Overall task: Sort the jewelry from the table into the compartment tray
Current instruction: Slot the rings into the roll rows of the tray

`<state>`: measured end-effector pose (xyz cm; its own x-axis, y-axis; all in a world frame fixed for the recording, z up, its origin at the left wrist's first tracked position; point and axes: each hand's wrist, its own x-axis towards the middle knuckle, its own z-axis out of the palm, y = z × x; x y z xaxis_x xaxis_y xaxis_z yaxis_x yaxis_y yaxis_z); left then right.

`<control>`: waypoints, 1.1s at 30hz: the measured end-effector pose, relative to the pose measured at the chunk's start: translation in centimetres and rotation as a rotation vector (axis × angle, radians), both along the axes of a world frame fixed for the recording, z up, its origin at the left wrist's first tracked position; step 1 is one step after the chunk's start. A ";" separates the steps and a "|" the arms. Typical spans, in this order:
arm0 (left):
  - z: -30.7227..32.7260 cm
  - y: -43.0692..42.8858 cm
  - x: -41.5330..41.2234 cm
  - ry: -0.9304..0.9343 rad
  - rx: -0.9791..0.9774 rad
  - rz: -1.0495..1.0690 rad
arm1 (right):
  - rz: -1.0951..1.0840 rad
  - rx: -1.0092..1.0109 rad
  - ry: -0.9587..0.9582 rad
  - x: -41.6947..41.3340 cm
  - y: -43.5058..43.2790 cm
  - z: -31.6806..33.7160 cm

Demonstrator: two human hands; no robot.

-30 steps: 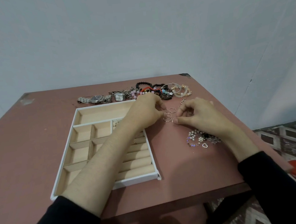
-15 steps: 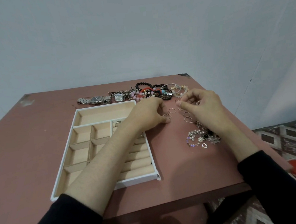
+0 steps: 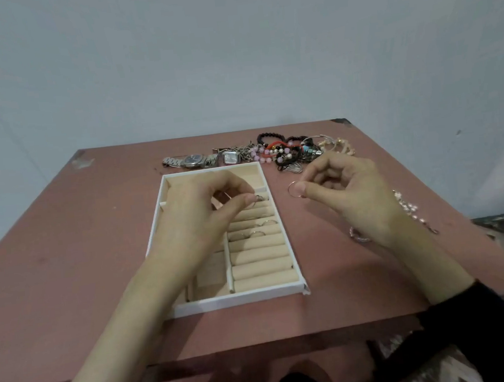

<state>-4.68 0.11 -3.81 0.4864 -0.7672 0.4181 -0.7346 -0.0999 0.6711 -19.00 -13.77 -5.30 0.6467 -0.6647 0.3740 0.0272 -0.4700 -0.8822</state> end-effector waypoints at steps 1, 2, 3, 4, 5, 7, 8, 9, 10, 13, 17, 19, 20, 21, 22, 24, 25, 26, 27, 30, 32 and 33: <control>-0.4 0.7 0.1 0.014 -0.024 0.016 | 0.040 -0.021 0.015 0.4 0.8 -0.2; -0.7 1.4 0.1 0.038 -0.047 0.029 | 0.068 -0.059 0.046 0.7 1.4 -0.4; -1.1 1.8 0.1 0.068 -0.067 0.041 | 0.082 -0.117 0.091 1.0 1.8 -0.5; -1.3 2.1 0.1 0.100 -0.082 0.046 | 0.087 -0.189 0.140 1.2 2.1 -0.6; -1.4 2.4 0.1 0.133 -0.091 0.045 | 0.087 -0.255 0.183 1.3 2.3 -0.6; -1.6 2.5 0.3 0.204 -0.103 0.036 | 0.091 -0.334 0.248 1.3 2.3 -0.2; -1.6 2.6 0.4 0.240 -0.113 0.030 | 0.093 -0.362 0.277 1.3 2.3 0.0; -1.6 2.6 0.5 0.269 -0.121 0.025 | 0.097 -0.390 0.301 1.2 2.3 0.2; -1.6 2.6 0.5 0.288 -0.126 0.022 | 0.103 -0.413 0.320 1.2 2.2 0.4; -1.7 2.6 0.4 0.288 -0.113 0.012 | 0.124 -0.466 0.359 1.2 2.3 0.7; -1.7 2.6 0.4 0.277 -0.106 0.002 | 0.126 -0.595 0.413 1.3 2.2 0.7; -1.6 2.6 0.4 0.278 -0.101 -0.008 | 0.133 -0.626 0.414 1.4 2.2 0.7; -1.6 2.6 0.4 0.276 -0.099 -0.012 | 0.140 -0.638 0.412 1.4 2.2 0.8; -1.6 2.7 0.3 0.272 -0.095 -0.015 | 0.149 -0.654 0.410 1.3 2.3 0.9; -1.6 2.7 0.3 0.265 -0.091 -0.014 | 0.149 -0.674 0.412 1.3 2.3 1.0; -1.6 2.6 0.3 0.257 -0.088 -0.011 | 0.154 -0.706 0.418 1.3 2.4 1.1; -1.6 2.6 0.3 0.260 -0.090 -0.012 | 0.157 -0.721 0.421 1.3 2.4 1.1; -1.6 2.7 0.3 0.262 -0.092 -0.013 | 0.160 -0.739 0.428 1.3 2.5 1.1; -1.6 2.7 0.3 0.262 -0.092 -0.014 | 0.163 -0.757 0.437 1.4 2.5 1.1; -1.6 2.7 0.3 0.262 -0.084 -0.021 | 0.163 -0.755 0.469 1.6 2.4 1.0; -1.6 2.7 0.3 0.264 -0.078 -0.029 | 0.156 -0.711 0.503 1.9 2.5 1.3; -1.6 2.7 0.3 0.265 -0.074 -0.033 | 0.154 -0.676 0.530 2.1 2.6 1.5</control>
<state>-4.35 2.77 -5.41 0.5613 -0.7566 0.3354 -0.5344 -0.0220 0.8449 -16.92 -11.13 -3.77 0.9117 -0.2997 0.2812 -0.2015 -0.9223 -0.3297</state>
